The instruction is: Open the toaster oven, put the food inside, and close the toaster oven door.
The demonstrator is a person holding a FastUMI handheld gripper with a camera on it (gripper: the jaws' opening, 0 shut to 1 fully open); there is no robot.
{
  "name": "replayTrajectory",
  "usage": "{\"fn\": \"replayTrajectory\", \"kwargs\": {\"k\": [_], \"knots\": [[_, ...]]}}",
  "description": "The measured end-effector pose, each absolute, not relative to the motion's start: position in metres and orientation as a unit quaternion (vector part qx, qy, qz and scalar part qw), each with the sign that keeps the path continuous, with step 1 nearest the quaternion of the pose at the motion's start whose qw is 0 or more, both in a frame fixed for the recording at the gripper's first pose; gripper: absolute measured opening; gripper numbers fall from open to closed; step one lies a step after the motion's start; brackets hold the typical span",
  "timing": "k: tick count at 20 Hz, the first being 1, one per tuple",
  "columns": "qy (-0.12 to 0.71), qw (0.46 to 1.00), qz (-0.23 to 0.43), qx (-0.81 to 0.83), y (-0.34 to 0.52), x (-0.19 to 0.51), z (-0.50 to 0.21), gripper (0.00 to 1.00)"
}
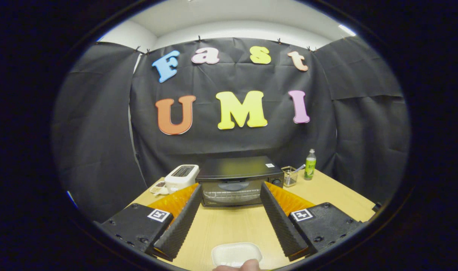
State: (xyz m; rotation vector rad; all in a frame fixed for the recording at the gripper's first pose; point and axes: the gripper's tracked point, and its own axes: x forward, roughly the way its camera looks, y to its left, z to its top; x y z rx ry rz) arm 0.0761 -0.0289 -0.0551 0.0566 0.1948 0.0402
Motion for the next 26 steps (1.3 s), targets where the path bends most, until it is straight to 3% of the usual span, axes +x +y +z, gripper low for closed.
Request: {"fn": "replayTrajectory", "kwargs": {"k": [14, 26], "knots": [[0.010, 1.000, 0.023, -0.009, -0.038, -0.030, -0.024, 1.00], [0.041, 0.999, 0.020, -0.004, -0.042, -0.022, -0.045, 1.00]]}}
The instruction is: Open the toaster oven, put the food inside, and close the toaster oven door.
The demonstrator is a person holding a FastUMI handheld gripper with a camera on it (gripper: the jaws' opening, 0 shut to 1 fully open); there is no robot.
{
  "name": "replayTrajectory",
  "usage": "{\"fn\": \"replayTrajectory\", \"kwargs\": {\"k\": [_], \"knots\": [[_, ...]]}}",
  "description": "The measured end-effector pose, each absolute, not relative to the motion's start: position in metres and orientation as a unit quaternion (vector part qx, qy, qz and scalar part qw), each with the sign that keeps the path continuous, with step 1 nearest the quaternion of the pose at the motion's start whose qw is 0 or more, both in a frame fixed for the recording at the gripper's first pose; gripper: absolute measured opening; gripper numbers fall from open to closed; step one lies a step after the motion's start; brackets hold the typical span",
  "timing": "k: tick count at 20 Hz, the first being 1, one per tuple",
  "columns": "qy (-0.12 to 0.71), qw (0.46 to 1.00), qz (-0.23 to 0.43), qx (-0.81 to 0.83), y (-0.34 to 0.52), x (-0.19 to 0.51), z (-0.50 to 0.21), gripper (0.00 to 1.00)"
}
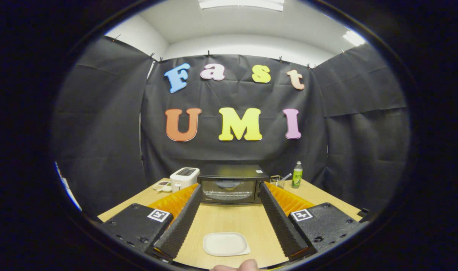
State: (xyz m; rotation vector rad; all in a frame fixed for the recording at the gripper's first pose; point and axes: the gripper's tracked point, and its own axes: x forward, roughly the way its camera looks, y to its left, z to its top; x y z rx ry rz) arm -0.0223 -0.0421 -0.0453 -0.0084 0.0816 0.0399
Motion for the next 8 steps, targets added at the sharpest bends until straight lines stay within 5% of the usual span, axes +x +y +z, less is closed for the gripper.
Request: {"fn": "replayTrajectory", "kwargs": {"k": [8], "knots": [[0.042, 0.999, 0.006, -0.006, -0.048, -0.004, -0.054, 1.00]]}}
